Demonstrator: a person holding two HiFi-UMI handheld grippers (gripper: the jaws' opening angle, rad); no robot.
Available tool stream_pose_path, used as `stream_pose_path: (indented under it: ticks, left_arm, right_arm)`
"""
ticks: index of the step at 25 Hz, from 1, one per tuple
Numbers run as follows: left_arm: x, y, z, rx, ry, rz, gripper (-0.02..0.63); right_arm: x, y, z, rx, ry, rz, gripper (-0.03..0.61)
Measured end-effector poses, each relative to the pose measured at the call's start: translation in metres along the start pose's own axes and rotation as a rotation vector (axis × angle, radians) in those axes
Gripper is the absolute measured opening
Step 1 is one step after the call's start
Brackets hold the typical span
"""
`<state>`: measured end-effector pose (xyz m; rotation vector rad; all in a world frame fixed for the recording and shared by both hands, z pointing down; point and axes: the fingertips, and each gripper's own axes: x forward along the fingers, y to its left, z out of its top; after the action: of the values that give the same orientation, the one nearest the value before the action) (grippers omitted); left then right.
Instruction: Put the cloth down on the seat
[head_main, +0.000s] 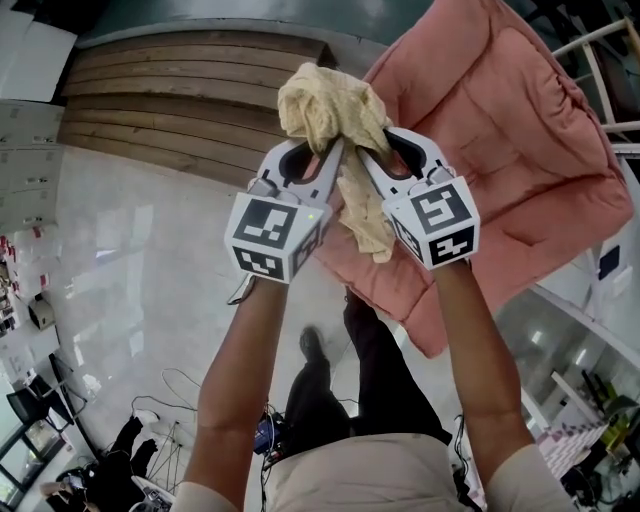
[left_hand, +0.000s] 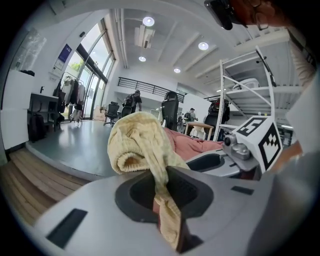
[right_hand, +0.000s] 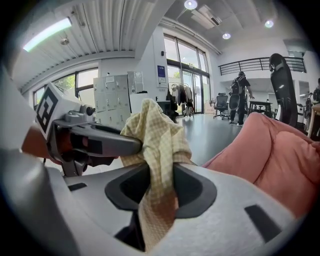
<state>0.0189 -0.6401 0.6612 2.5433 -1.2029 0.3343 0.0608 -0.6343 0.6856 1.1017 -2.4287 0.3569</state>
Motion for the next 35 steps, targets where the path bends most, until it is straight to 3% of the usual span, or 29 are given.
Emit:
stream_pose_path:
  ticks: [8, 21, 28, 35]
  left_arm:
    - [0.044, 0.017, -0.063, -0.063, 0.124, 0.043, 0.044]
    - [0.076, 0.060, -0.120, -0.085, 0.212, 0.120, 0.119]
    - [0.060, 0.081, -0.128, -0.072, 0.223, 0.185, 0.120]
    - [0.037, 0.075, -0.108, -0.047, 0.203, 0.181, 0.120]
  right_arm:
    - [0.047, -0.023, -0.062, 0.033, 0.074, -0.027, 0.135]
    - [0.098, -0.055, -0.107, 0.040, 0.121, -0.075, 0.163]
    - [0.108, -0.068, -0.123, 0.089, 0.164, -0.093, 0.167]
    - [0.092, -0.061, -0.119, 0.099, 0.182, -0.103, 0.184]
